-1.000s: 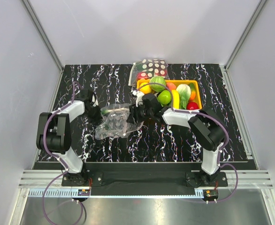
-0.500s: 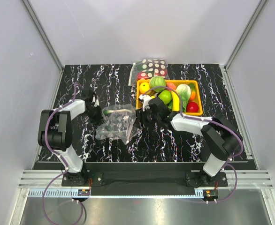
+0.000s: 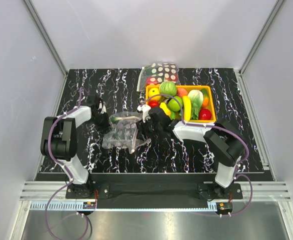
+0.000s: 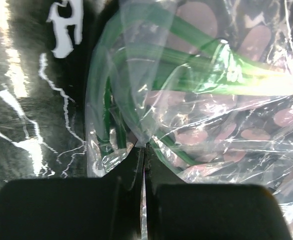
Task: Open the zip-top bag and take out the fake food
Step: Adjust the zipper food storage bag at the center of the board.
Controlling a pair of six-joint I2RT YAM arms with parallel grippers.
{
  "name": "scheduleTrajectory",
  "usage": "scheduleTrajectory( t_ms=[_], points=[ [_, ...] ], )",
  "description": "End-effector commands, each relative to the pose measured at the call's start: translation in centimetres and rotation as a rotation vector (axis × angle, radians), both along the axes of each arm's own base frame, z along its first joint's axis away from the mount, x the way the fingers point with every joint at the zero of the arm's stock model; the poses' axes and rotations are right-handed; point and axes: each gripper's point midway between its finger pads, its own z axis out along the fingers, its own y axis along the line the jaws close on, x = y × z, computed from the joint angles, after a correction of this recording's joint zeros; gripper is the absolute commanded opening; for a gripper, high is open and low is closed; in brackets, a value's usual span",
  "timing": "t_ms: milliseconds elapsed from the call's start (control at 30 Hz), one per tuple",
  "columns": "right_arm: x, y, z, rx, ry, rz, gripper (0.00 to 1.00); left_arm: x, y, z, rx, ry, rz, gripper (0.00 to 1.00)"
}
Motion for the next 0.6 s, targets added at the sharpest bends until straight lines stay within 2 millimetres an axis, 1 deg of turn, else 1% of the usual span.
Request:
scheduleTrajectory(
  t_ms=[0,67,133,233,267,333,367,433,533,567],
  points=[
    [2.0,1.8,4.1,0.072,-0.104,-0.001,0.59,0.9,-1.7,0.9,-0.045,-0.039,-0.032,0.00],
    [2.7,2.0,5.3,0.085,-0.130,-0.017,0.59,0.7,-2.5,1.0,-0.041,-0.039,-0.060,0.00],
    [3.0,2.0,5.7,0.086,-0.146,-0.028,0.60,0.4,-3.5,1.1,-0.034,-0.040,-0.091,0.00],
    [3.8,1.5,6.2,0.066,-0.179,-0.068,0.60,0.4,-4.1,1.2,-0.011,-0.043,-0.111,0.00],
    [4.2,1.1,6.4,0.051,-0.198,-0.094,0.60,0.5,-4.0,1.2,0.000,-0.045,-0.112,0.00],
    [4.4,0.6,6.0,0.019,-0.220,-0.112,0.62,0.9,-4.0,1.5,0.012,-0.057,-0.110,0.00],
    [4.8,0.1,6.0,0.000,-0.239,-0.142,0.65,0.9,-4.0,1.6,0.011,-0.060,-0.112,0.00],
    [4.8,-0.4,5.7,-0.020,-0.253,-0.150,0.67,0.9,-4.0,1.8,0.017,-0.062,-0.116,0.00],
    [5.5,-1.0,6.2,-0.028,-0.297,-0.183,0.69,0.6,-3.8,1.5,0.037,-0.060,-0.136,0.00],
    [5.7,-1.0,6.9,-0.022,-0.324,-0.187,0.70,0.5,-3.7,1.5,0.043,-0.063,-0.148,0.00]
  ],
)
